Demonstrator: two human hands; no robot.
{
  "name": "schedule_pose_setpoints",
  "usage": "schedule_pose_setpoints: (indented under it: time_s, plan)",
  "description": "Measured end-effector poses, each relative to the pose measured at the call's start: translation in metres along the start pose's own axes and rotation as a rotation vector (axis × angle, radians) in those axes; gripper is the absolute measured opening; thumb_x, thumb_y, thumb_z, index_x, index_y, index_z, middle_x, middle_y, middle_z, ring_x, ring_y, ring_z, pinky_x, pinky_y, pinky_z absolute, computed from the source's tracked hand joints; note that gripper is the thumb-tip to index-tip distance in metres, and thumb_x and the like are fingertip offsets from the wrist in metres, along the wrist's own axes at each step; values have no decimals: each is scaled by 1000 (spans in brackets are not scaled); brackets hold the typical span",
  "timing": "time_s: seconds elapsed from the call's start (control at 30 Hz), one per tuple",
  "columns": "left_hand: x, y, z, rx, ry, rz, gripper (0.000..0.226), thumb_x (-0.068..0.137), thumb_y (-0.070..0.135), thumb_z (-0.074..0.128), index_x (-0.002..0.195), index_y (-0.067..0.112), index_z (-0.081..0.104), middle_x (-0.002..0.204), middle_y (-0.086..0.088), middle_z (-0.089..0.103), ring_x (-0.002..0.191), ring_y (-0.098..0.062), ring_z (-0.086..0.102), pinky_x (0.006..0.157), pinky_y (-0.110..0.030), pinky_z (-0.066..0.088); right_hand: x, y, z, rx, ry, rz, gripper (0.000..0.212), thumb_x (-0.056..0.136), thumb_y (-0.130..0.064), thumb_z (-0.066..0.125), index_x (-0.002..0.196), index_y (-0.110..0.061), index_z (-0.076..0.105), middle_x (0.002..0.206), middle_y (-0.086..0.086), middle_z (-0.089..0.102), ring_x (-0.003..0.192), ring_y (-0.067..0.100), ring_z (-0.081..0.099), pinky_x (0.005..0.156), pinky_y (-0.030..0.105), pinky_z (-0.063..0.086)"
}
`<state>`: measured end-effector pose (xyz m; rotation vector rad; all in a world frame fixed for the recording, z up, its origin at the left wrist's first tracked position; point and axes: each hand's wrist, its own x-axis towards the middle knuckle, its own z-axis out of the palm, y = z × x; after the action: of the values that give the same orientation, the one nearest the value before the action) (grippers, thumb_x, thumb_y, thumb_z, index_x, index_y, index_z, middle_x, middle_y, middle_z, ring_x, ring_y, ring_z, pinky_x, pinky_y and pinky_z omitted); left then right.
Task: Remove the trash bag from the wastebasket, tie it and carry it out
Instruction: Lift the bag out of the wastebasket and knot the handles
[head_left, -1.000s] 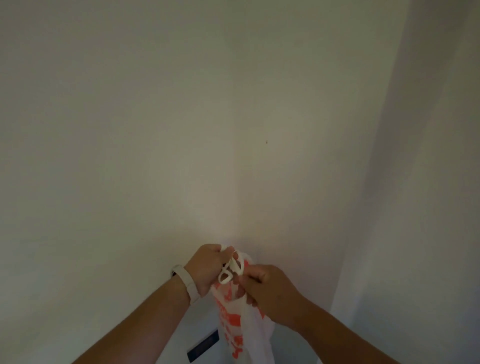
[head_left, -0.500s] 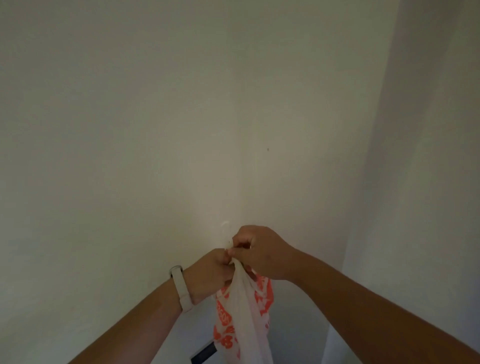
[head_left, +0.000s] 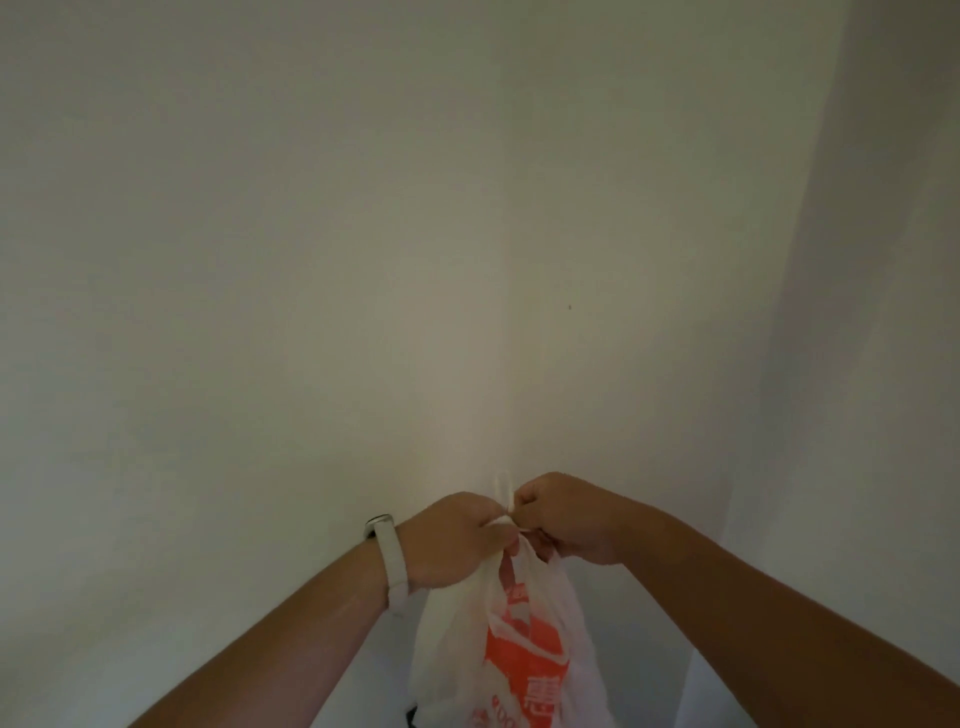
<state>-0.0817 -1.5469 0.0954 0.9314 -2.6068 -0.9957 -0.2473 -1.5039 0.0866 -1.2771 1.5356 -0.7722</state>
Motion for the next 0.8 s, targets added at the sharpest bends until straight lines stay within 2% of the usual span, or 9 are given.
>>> schedule_pose_setpoints:
  time_s: [0.1, 0.17, 0.23, 0.33, 0.47, 0.53, 0.6, 0.7, 0.8]
  plan:
    - [3, 5, 1, 222, 68, 59, 27, 95, 22, 45, 85, 10, 67, 93, -13, 70, 82, -22, 60, 66, -21, 39, -1, 4, -5, 87, -35, 74, 16, 88, 2, 50, 75, -8, 54, 57, 7, 52, 43, 14, 41, 48, 26, 44]
    - [6, -1, 6, 302, 145, 72, 16, 94, 24, 44, 87, 18, 58, 89, -9, 70, 82, -26, 62, 69, -29, 43, 1, 8, -3, 68, -23, 85, 13, 87, 2, 48, 80, -7, 56, 60, 7, 55, 43, 13, 38, 45, 26, 40]
    - [8, -8, 11, 372, 193, 63, 5, 94, 26, 44, 93, 22, 46, 83, -7, 68, 73, -27, 60, 66, -37, 48, 3, 12, 0, 22, -39, 103, 13, 86, -1, 50, 82, -6, 61, 66, 5, 59, 45, 12, 37, 45, 25, 38]
    - [11, -18, 17, 455, 213, 80, 12, 96, 25, 42, 104, 19, 48, 84, -10, 67, 73, -27, 58, 65, -35, 46, 4, 19, 4, 38, -121, 139, 17, 85, -5, 48, 76, -9, 62, 64, -1, 54, 46, 11, 33, 46, 25, 36]
    - [17, -31, 22, 418, 193, 85, 17, 94, 22, 44, 96, 15, 59, 87, -11, 69, 70, -20, 53, 60, -27, 35, 6, 28, 4, 155, -174, 133, 24, 89, -6, 45, 67, -13, 49, 49, -6, 46, 42, 12, 26, 44, 25, 34]
    - [20, -34, 24, 360, 204, 66, 16, 93, 19, 46, 93, 13, 61, 87, -10, 70, 70, -18, 51, 60, -26, 32, 7, 31, 3, 199, -181, 120, 23, 88, -11, 48, 66, -14, 51, 53, -2, 43, 44, 13, 28, 46, 26, 34]
    - [23, -34, 24, 289, 225, 40, 15, 92, 17, 48, 90, 13, 62, 87, -7, 68, 72, -16, 50, 61, -25, 31, 8, 34, 4, 112, -168, 76, 24, 86, -17, 54, 62, -15, 58, 58, 3, 47, 51, 15, 38, 53, 28, 35]
    - [29, -36, 23, 208, 224, -6, 15, 90, 14, 49, 88, 11, 63, 83, 0, 61, 76, -15, 51, 64, -24, 33, 11, 36, 7, -39, -128, 6, 12, 84, -18, 62, 75, -13, 68, 73, 4, 58, 67, 15, 51, 60, 26, 39]
    - [32, -37, 21, 158, 202, -23, 15, 90, 13, 50, 88, 9, 64, 84, 1, 59, 77, -15, 52, 63, -24, 35, 16, 40, 8, -16, -95, -32, 9, 84, -13, 66, 86, -10, 74, 81, 4, 66, 73, 14, 59, 65, 22, 45]
